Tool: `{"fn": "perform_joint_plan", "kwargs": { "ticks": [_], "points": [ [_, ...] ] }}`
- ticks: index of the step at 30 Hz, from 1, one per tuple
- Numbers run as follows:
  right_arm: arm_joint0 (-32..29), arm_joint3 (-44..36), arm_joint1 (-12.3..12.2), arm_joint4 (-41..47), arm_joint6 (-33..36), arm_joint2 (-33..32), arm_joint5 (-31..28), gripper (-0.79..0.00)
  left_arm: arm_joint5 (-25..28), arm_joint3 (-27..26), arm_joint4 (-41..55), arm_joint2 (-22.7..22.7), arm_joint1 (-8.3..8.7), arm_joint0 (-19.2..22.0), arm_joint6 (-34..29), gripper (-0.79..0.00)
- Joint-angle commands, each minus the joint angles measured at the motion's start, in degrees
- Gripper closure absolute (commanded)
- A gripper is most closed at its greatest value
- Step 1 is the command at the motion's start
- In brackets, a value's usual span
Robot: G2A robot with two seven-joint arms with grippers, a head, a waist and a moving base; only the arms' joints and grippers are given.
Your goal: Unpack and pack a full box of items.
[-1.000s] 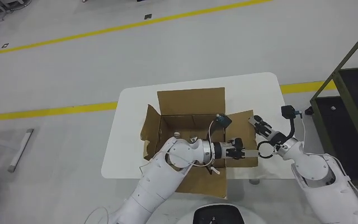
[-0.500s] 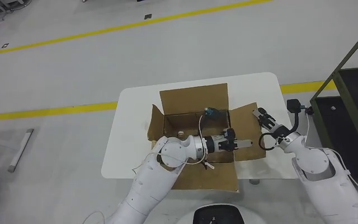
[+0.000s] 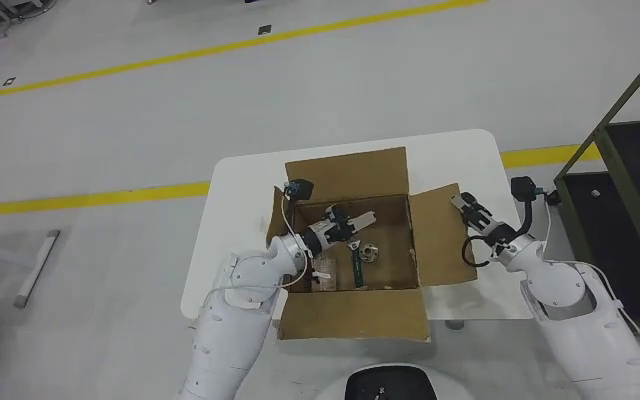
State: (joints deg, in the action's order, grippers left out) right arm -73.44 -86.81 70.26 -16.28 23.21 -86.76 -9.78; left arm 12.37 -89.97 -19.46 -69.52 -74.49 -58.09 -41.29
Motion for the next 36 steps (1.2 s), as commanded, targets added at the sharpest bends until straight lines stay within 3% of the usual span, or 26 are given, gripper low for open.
{"fn": "perform_joint_plan", "kwargs": {
  "ticks": [1,6,18,36],
  "points": [
    [0.27,0.45,-0.02,-0.16,-0.08,0.16,0.06,0.000,-0.76,-0.57,-0.76,-1.97,0.46,-1.30,-0.19,-0.785],
    [0.88,1.18,-0.11,-1.37,-0.47,0.48,0.44,0.000,-2.81,-1.65,-1.66,-5.67,1.26,-3.71,1.09,-0.785],
    [1.21,3.23,-0.22,-1.07,-1.42,0.64,0.88,0.000,-5.19,-2.67,-5.70,-8.92,2.43,-6.27,2.20,-0.785],
    [1.33,4.34,-0.44,-1.45,-1.89,0.90,1.57,0.000,-14.13,-3.27,-16.87,-9.12,3.59,-5.73,0.31,-0.785]
  ]
}}
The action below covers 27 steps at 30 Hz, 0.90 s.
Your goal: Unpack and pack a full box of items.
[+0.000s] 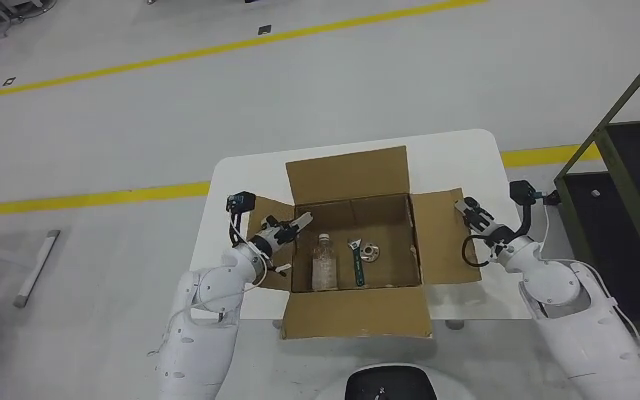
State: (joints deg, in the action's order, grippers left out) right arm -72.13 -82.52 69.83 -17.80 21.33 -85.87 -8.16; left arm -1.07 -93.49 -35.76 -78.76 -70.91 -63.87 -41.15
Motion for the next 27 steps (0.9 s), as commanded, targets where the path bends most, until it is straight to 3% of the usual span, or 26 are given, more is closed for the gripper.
{"fn": "perform_joint_plan", "kwargs": {
  "ticks": [1,12,19,20,21,22,23,24,27],
  "points": [
    [0.05,0.08,-0.02,0.09,-0.01,0.03,-0.07,0.000,-1.29,0.46,-1.09,0.25,0.03,0.08,0.33,-0.785],
    [0.31,0.79,-0.12,-0.01,-0.08,0.35,-0.18,0.000,-2.59,3.59,-2.51,1.30,0.16,0.60,0.83,-0.785],
    [0.68,0.96,-0.17,0.34,0.11,0.52,-0.27,0.000,-0.66,3.70,-2.28,2.11,0.17,1.18,2.25,-0.785],
    [0.74,0.90,-0.18,0.47,0.18,0.51,-0.26,-0.040,-0.06,2.94,-1.86,2.17,0.15,1.26,2.58,-0.785],
    [0.77,0.78,-0.19,0.65,0.19,0.48,-0.18,-0.265,0.23,2.33,-2.01,2.25,0.18,1.26,2.71,-0.785],
    [0.75,0.44,-0.18,1.13,0.07,0.36,-0.34,-0.376,0.57,1.31,-1.56,2.40,0.16,1.21,2.87,-0.785],
    [0.61,-0.02,-0.21,1.25,0.14,0.27,-0.50,-0.714,1.13,0.04,-0.74,2.65,0.11,1.18,2.99,-0.785],
    [0.42,-0.49,-0.26,1.11,0.11,0.10,-0.37,-0.785,1.82,-0.94,-0.09,3.02,0.07,1.08,2.88,-0.785],
    [-0.31,-2.67,-0.38,1.50,-0.51,-0.75,-0.68,-0.785,3.73,-3.28,0.61,4.64,0.04,1.67,0.62,-0.785]
  ]
}}
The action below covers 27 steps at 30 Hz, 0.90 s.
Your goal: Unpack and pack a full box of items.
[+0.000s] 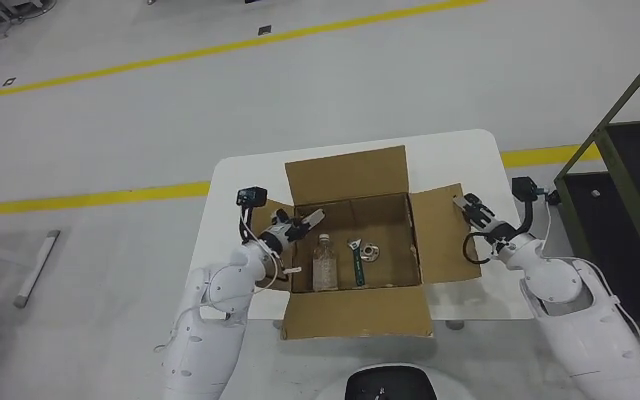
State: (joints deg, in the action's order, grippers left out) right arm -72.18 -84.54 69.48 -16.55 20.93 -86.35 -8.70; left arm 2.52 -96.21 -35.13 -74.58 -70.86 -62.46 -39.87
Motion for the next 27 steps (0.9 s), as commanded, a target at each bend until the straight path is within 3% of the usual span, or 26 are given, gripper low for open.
{"fn": "perform_joint_plan", "kwargs": {
  "ticks": [1,10,11,12,13,19,27],
  "points": [
    [-0.56,-1.50,-0.08,0.24,-0.66,-0.72,-0.24,-0.785,0.27,-1.42,0.10,1.25,-0.07,0.46,-1.26,-0.785],
    [-5.67,-12.02,-0.57,-7.60,-11.25,-4.73,-4.98,-0.785,0.80,-4.35,1.13,7.34,-0.71,2.18,-3.08,-0.785],
    [-6.28,-13.28,-0.63,-9.56,-12.65,-5.10,-5.61,-0.616,0.94,-4.20,2.51,7.84,-0.83,2.18,-3.00,-0.785],
    [-6.99,-14.25,-0.66,-11.41,-13.88,-5.27,-5.80,-0.280,0.94,-4.20,2.51,7.84,-0.83,2.18,-3.00,-0.785],
    [-7.49,-15.51,-0.67,-13.01,-15.03,-5.30,-6.16,0.000,0.94,-4.20,2.51,7.84,-0.83,2.18,-3.00,-0.785],
    [-9.88,-19.14,-0.55,-19.10,-19.60,-4.56,-5.76,0.000,0.94,-4.20,2.51,7.84,-0.83,2.18,-3.00,-0.785],
    [-10.39,-19.02,-0.36,-19.96,-19.87,-3.53,-5.30,0.000,1.55,-4.42,1.17,8.02,-0.77,1.94,-2.21,-0.785]
  ]
}}
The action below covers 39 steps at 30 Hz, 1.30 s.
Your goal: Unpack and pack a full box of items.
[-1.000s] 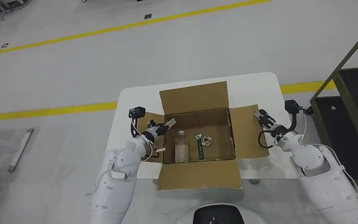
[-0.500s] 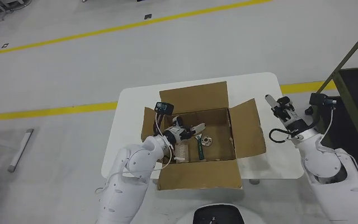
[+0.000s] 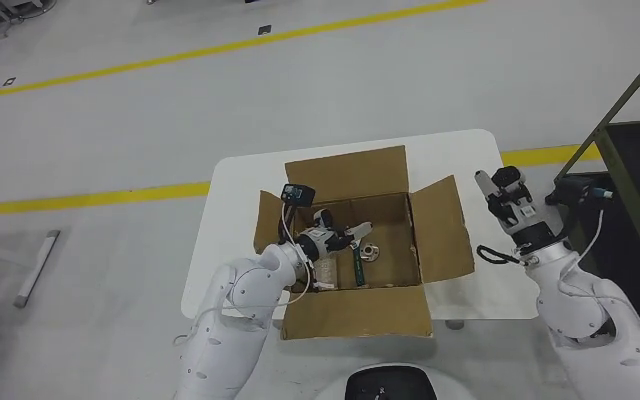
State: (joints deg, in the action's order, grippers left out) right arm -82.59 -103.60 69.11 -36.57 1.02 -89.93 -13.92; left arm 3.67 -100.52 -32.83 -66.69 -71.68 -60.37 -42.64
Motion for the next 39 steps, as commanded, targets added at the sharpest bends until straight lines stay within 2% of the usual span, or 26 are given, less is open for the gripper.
{"fn": "perform_joint_plan", "kwargs": {
  "ticks": [1,3,6,8,10,11,15,20,22,37,39],
  "points": [
    [0.03,0.14,0.03,0.24,0.10,0.09,-0.03,0.000,1.07,-0.56,-6.14,0.77,0.25,0.44,0.16,-0.785],
    [0.00,0.44,0.08,0.75,0.34,0.22,0.14,0.000,1.16,-0.91,-10.82,2.46,0.29,0.63,-0.09,-0.785],
    [0.27,1.74,0.18,3.20,1.24,0.31,0.30,0.000,-0.82,-0.32,-10.71,4.09,-0.01,1.75,-2.07,-0.785],
    [0.48,2.35,0.19,3.52,1.46,0.23,0.28,0.000,-2.70,0.55,-14.30,5.39,-0.10,3.04,-3.83,-0.785],
    [0.57,2.76,0.20,3.54,1.63,0.21,0.30,0.000,-4.58,2.43,-11.48,6.91,-0.54,3.66,-6.11,-0.785],
    [0.59,2.94,0.22,3.85,1.77,0.25,0.34,0.000,-5.14,3.68,-13.30,7.74,-0.63,4.68,-6.94,-0.785],
    [0.82,3.18,0.27,4.78,2.34,0.25,0.28,0.000,-10.66,8.61,-26.66,12.65,-1.14,7.24,-8.00,-0.785],
    [0.83,3.18,0.27,4.76,2.70,0.07,0.17,0.000,-19.15,13.73,-29.43,15.86,-2.46,9.90,-14.27,-0.785],
    [0.78,3.15,0.29,4.97,2.79,0.05,0.17,0.000,-20.06,15.30,-29.99,16.73,-2.90,11.02,-15.37,-0.785],
    [1.10,3.54,0.31,5.58,3.61,-0.31,-0.24,0.000,-20.06,15.30,-29.99,16.73,-2.90,11.02,-15.37,-0.785],
    [1.31,3.64,0.33,5.45,3.76,-0.09,-0.28,0.000,-19.72,15.72,-30.46,16.94,-2.99,10.35,-13.90,-0.785]
  ]
}}
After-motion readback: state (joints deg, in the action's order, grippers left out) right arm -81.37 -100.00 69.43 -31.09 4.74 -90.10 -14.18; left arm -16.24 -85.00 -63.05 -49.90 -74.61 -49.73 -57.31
